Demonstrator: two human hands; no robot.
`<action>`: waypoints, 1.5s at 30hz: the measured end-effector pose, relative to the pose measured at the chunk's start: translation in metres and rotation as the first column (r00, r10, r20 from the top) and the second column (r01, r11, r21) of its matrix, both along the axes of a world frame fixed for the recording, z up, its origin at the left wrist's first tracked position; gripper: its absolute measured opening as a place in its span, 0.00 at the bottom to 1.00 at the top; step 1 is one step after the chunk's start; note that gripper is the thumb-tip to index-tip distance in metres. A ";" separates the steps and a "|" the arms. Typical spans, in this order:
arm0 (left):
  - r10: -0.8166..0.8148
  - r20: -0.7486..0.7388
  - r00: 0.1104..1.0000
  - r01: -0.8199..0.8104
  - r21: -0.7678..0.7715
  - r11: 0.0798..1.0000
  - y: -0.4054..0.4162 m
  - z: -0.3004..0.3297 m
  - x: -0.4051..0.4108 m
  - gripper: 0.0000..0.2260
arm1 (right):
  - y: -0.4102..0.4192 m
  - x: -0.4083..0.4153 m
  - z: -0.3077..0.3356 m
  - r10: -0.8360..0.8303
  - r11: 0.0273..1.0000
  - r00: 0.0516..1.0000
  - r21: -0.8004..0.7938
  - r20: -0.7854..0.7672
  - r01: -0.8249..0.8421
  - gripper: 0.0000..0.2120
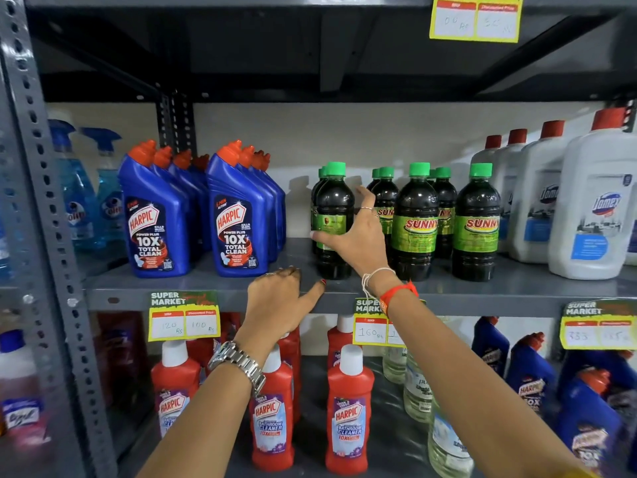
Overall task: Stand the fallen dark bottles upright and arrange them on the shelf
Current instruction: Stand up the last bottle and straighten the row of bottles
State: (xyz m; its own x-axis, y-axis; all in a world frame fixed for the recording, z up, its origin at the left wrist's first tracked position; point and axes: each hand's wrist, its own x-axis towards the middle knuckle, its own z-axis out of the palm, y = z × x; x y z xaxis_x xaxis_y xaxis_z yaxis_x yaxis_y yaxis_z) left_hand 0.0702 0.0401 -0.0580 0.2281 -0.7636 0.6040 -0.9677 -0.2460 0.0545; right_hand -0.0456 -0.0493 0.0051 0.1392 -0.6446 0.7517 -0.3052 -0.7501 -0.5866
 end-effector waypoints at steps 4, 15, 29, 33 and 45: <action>0.000 -0.012 1.000 0.000 0.008 1.000 0.001 0.001 0.000 0.34 | 0.003 0.002 -0.004 -0.140 0.988 0.982 0.044 -0.129 0.147 0.55; -0.007 -0.011 1.000 0.007 0.007 1.000 0.000 -0.001 0.000 0.33 | -0.022 -0.018 0.011 0.397 0.702 0.891 0.553 0.220 -0.449 0.22; 0.002 -0.011 1.000 -0.002 0.021 1.000 0.001 0.001 0.000 0.34 | -0.014 -0.006 0.009 0.040 0.954 0.989 0.301 -0.145 0.006 0.45; -0.007 -0.007 1.000 0.008 0.029 1.000 0.001 0.001 0.000 0.33 | -0.020 -0.012 0.012 0.254 0.851 0.967 0.477 -0.008 -0.220 0.36; -0.006 -0.020 1.000 0.007 0.053 0.999 0.005 0.005 -0.006 0.32 | -0.015 -0.010 -0.002 0.188 0.911 0.980 0.383 -0.060 -0.151 0.41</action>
